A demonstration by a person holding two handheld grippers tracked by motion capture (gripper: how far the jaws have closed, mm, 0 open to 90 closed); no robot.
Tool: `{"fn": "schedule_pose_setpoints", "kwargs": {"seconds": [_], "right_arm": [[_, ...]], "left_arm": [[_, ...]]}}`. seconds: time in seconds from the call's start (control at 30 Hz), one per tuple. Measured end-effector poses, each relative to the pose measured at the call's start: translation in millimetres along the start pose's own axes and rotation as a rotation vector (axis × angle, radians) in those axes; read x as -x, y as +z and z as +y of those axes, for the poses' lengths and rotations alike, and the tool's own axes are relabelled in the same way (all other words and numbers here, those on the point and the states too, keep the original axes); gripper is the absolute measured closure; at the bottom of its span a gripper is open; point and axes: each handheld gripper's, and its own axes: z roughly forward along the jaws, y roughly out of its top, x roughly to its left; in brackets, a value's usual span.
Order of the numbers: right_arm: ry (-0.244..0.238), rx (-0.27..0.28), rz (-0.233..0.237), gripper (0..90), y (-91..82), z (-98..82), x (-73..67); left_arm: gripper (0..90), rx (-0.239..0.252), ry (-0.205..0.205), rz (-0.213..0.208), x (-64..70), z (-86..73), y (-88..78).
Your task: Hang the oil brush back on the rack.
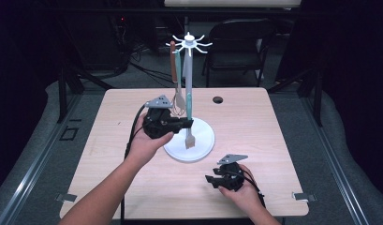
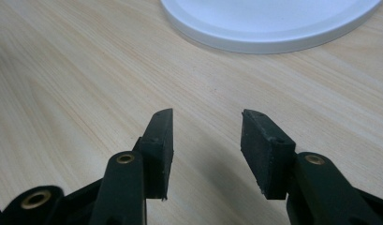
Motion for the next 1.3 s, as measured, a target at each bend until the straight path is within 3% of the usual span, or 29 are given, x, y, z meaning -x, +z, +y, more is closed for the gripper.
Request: {"fn": "schedule_pose_setpoints", "kwargs": {"seconds": [0.07, 0.1, 0.33, 0.7, 1.13, 1.3], "right_arm": [[-0.003, -0.003, -0.005, 54.5, 0.1, -0.2, 0.4], [-0.002, -0.007, -0.006, 54.5, 0.1, -0.5, 0.5], [-0.002, -0.006, -0.004, 54.4, 2.2, -1.6, 0.6], [-0.002, -0.002, -0.006, 54.1, 2.9, -3.7, 0.6], [-0.004, 0.0, -0.009, 54.0, 3.7, -5.1, 2.5], [-0.004, -0.004, -0.012, 53.9, 4.6, -4.9, 1.7]], "left_arm": [[84.8, 0.008, -0.004, -0.004, -0.2, 4.2, -1.3], [84.9, 0.018, -0.002, -0.022, -1.4, 15.2, -5.1], [84.9, 0.036, -0.001, -0.061, -5.2, 47.6, -12.9], [84.9, 0.046, -0.012, -0.077, -10.4, 74.1, -14.6], [84.8, 0.058, -0.074, -0.104, -22.8, 77.1, -12.3], [84.5, 0.061, -0.101, -0.082, -28.6, 74.0, -9.1]]}}
